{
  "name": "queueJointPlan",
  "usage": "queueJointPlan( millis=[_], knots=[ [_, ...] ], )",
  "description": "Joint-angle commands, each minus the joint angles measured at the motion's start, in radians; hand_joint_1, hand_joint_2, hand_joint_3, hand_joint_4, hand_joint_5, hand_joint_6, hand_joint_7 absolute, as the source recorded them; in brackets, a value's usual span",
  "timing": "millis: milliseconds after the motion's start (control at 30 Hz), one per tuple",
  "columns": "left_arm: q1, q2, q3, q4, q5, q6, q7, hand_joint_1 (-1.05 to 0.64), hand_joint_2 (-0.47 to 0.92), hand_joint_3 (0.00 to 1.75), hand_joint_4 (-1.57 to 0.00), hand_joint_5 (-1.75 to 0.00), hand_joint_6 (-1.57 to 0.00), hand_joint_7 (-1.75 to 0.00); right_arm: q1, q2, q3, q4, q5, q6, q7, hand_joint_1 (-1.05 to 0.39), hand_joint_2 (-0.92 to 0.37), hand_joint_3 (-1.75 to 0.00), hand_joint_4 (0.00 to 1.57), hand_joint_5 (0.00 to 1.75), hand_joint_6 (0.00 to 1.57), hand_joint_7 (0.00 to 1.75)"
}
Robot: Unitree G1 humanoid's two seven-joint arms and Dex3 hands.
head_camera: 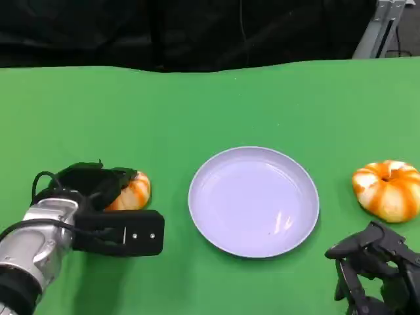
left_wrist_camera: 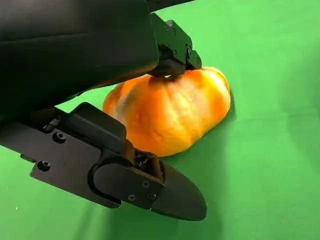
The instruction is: Grasp the bread from the table and place it into the plate.
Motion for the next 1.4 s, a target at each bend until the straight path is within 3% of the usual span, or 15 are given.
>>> queueJointPlan(
  millis=[33, 333, 433, 467, 567, 633, 667, 700, 733, 767, 800, 867, 900, 1067, 1400],
  knots=[
    [-0.004, -0.001, -0.005, 0.045, -0.024, -0.014, 0.036, -0.89, 0.92, 0.10, -0.18, -0.04, -0.32, -0.03, 0.012, -0.003, -0.001, -0.028, 0.003, -0.001, -0.009, -0.14, -0.67, -0.98, 0.81, 1.71, 0.77, 1.45],
    [-0.011, 0.002, -0.006, 0.105, -0.054, -0.059, 0.080, -0.75, 0.92, 0.14, -0.27, -0.05, -0.37, -0.03, 0.017, -0.003, -0.001, -0.035, 0.002, 0.003, -0.015, -0.14, -0.66, -0.99, 0.82, 1.71, 0.77, 1.46],
    [0.010, -0.022, 0.019, 0.120, -0.084, -0.083, 0.176, -0.36, 0.92, 0.15, -0.61, -0.09, -0.54, -0.04, 0.016, -0.006, 0.000, -0.034, 0.012, 0.002, -0.007, -0.13, -0.65, -1.00, 0.82, 1.70, 0.77, 1.46],
    [0.017, -0.031, 0.029, 0.130, -0.095, -0.096, 0.219, -0.20, 0.92, 0.16, -0.81, -0.16, -0.67, -0.08, 0.016, -0.007, 0.000, -0.033, 0.012, 0.000, -0.005, -0.13, -0.66, -1.01, 0.82, 1.70, 0.77, 1.45],
    [0.024, -0.042, 0.047, 0.159, -0.128, -0.138, 0.283, -0.07, 0.92, 0.17, -0.98, -0.17, -0.90, -0.11, 0.016, -0.007, -0.001, -0.035, 0.013, 0.004, -0.004, -0.14, -0.66, -1.00, 0.82, 1.71, 0.77, 1.46],
    [0.026, -0.040, 0.062, 0.169, -0.160, -0.175, 0.285, -0.05, 0.92, 0.18, -1.01, -0.16, -0.95, -0.12, 0.015, -0.008, -0.001, -0.036, 0.013, 0.007, -0.004, -0.14, -0.65, -1.00, 0.82, 1.71, 0.77, 1.46],
    [0.030, -0.036, 0.071, 0.166, -0.177, -0.198, 0.286, -0.04, 0.92, 0.29, -1.00, -0.72, -1.13, -0.17, 0.016, -0.008, -0.002, -0.037, 0.011, 0.008, -0.005, -0.14, -0.65, -1.01, 0.82, 1.71, 0.77, 1.46],
    [0.032, -0.032, 0.077, 0.164, -0.189, -0.215, 0.287, -0.05, 0.90, 0.38, -0.92, -1.10, -1.19, -0.25, 0.016, -0.009, -0.003, -0.037, 0.010, 0.009, -0.005, -0.14, -0.65, -1.01, 0.82, 1.71, 0.77, 1.46],
    [0.036, -0.028, 0.080, 0.159, -0.195, -0.228, 0.298, -0.05, 0.88, 0.45, -0.87, -1.30, -1.17, -0.39, 0.015, -0.008, -0.003, -0.037, 0.009, 0.008, -0.006, -0.14, -0.65, -1.01, 0.82, 1.71, 0.77, 1.46],
    [0.037, -0.026, 0.081, 0.157, -0.195, -0.235, 0.307, -0.05, 0.85, 0.55, -0.81, -1.56, -0.94, -1.00, 0.015, -0.008, -0.003, -0.036, 0.008, 0.008, -0.006, -0.14, -0.64, -1.01, 0.82, 1.71, 0.77, 1.46],
    [0.038, -0.025, 0.082, 0.157, -0.195, -0.240, 0.312, -0.05, 0.83, 0.59, -0.79, -1.65, -0.83, -1.26, 0.015, -0.008, -0.003, -0.035, 0.008, 0.007, -0.006, -0.14, -0.64, -1.01, 0.82, 1.71, 0.77, 1.46],
    [0.045, -0.016, 0.091, 0.129, -0.202, -0.260, 0.333, -0.07, 0.84, 0.63, -0.75, -1.73, -0.65, -1.60, 0.015, -0.009, -0.003, -0.036, 0.013, 0.010, -0.004, -0.14, -0.64, -1.02, 0.82, 1.71, 0.77, 1.46],
    [0.047, -0.014, 0.093, 0.120, -0.204, -0.265, 0.338, -0.07, 0.84, 0.64, -0.74, -1.74, -0.61, -1.67, 0.015, -0.009, -0.003, -0.036, 0.014, 0.011, -0.003, -0.14, -0.64, -1.01, 0.82, 1.71, 0.77, 1.46],
    [0.059, 0.002, 0.126, -0.062, -0.211, -0.255, 0.332, -0.04, 0.81, 0.64, -0.74, -1.75, -0.58, -1.74, 0.013, -0.008, -0.005, -0.032, 0.022, 0.011, 0.001, -0.14, -0.66, -0.99, 0.83, 1.70, 0.78, 1.43],
    [0.063, -0.014, 0.139, -0.368, -0.205, -0.236, 0.240, -0.08, 0.72, 0.75, -0.77, -1.75, -0.74, -1.58, 0.008, -0.011, -0.007, -0.032, 0.025, 0.020, 0.005, -0.14, -0.67, -0.96, 0.82, 1.71, 0.77, 1.44]
  ],
)
